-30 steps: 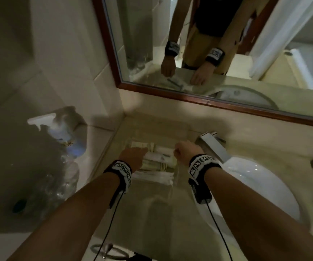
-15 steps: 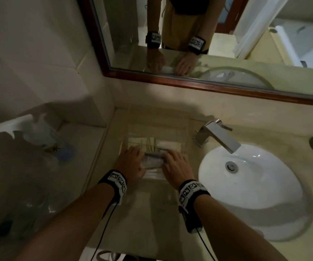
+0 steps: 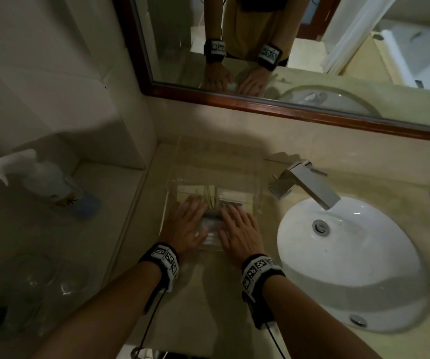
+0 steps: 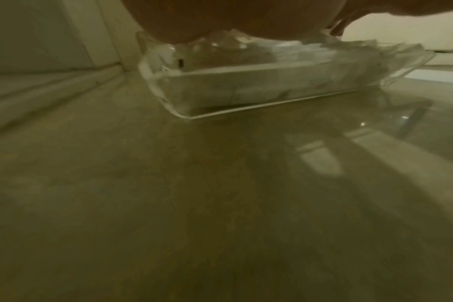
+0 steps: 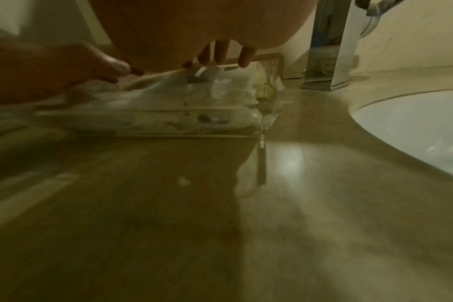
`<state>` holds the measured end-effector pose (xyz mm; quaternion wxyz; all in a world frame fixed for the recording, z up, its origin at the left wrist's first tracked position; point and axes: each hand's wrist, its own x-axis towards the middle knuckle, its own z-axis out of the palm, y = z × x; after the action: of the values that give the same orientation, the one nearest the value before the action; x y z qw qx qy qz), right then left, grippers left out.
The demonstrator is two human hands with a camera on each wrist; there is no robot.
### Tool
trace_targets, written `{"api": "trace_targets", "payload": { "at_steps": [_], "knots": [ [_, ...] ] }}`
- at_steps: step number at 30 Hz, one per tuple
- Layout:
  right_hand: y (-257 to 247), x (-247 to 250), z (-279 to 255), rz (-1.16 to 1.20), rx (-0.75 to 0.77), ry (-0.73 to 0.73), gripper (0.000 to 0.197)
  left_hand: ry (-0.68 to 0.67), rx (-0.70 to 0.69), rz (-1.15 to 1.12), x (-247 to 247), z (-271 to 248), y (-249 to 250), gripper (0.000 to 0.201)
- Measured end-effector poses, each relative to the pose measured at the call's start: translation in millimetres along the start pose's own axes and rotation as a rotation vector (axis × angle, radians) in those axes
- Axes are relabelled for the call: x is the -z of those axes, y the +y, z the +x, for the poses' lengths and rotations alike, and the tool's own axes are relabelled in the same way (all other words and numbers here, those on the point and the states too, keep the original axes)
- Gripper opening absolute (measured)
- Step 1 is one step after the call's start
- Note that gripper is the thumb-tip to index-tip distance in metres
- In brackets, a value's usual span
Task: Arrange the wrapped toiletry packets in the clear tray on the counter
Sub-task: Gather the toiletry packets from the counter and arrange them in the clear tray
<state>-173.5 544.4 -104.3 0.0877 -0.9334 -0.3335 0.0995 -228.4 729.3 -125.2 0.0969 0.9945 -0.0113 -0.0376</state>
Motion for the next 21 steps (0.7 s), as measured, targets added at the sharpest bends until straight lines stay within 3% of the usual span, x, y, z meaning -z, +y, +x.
{"api": "trace_targets", "payload": {
  "at_steps": [6,9,17,21],
  "knots": [
    [10.3,-25.3,2.1,-0.011,-0.028,-0.04,0.063,-0.003,-0.065,0.084,-16.9,2.2,-12.4,0.059],
    [10.9,-28.4,4.3,-0.018,-0.055,0.007,0.064,0.039,-0.085,0.064,-20.1,3.1,-16.9,0.056],
    [18.7,-29.1,-2.9,-0.057,-0.067,0.034,0.067,0.088,-0.056,0.08,-17.9,-9.7,-18.3,0.06],
    [22.2,-33.3,-5.3,-0.003,-0.094,0.042,0.068,0.114,0.038,0.052,-17.7,-16.7,-22.2,0.06]
  ]
}}
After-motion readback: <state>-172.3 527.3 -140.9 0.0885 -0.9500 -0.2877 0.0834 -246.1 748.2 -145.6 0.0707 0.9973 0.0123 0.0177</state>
